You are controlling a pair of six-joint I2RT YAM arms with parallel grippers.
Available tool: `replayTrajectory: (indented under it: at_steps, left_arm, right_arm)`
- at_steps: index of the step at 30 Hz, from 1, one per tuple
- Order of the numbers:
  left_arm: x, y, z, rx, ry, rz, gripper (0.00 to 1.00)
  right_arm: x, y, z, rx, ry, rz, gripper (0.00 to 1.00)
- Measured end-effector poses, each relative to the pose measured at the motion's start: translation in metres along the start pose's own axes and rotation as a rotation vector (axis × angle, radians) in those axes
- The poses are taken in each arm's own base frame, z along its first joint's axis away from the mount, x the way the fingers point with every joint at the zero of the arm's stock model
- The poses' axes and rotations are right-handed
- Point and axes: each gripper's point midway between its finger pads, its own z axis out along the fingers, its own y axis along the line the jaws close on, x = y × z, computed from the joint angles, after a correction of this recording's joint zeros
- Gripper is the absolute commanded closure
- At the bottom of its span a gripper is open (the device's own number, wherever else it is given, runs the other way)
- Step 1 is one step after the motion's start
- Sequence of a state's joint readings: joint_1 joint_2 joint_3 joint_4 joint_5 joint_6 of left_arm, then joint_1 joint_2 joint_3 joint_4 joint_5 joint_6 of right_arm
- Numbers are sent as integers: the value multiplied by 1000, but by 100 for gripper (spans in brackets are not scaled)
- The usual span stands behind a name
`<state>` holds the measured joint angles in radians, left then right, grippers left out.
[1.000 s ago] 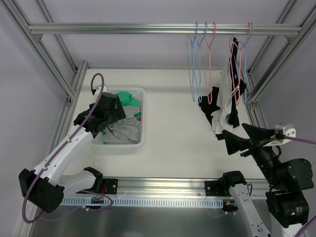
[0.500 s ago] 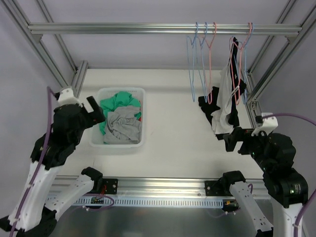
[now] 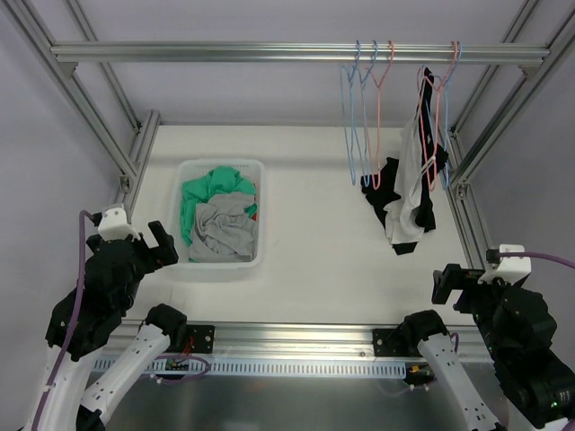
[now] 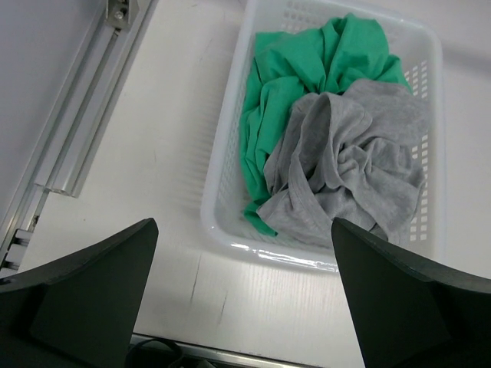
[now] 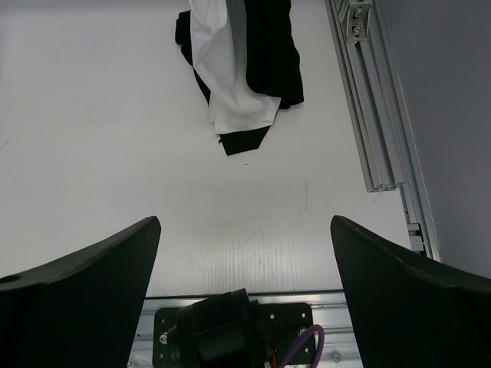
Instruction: Remove the tank top from the hanger
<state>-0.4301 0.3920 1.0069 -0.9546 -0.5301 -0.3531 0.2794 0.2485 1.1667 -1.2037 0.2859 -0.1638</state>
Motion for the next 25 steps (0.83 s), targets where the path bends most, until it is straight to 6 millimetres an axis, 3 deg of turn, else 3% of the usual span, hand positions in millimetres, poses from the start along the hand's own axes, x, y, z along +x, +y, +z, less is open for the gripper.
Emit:
replayTrajectory:
  at_steps: [4,25]
  left_arm:
    - [14,-3,3,18,42,18,1]
    - [17,-10,-1,77,39,10,1]
  right_arm:
    - [-1,-1,0,6,-2,-7,1]
    - [-12,5,21,10,-21,4,1]
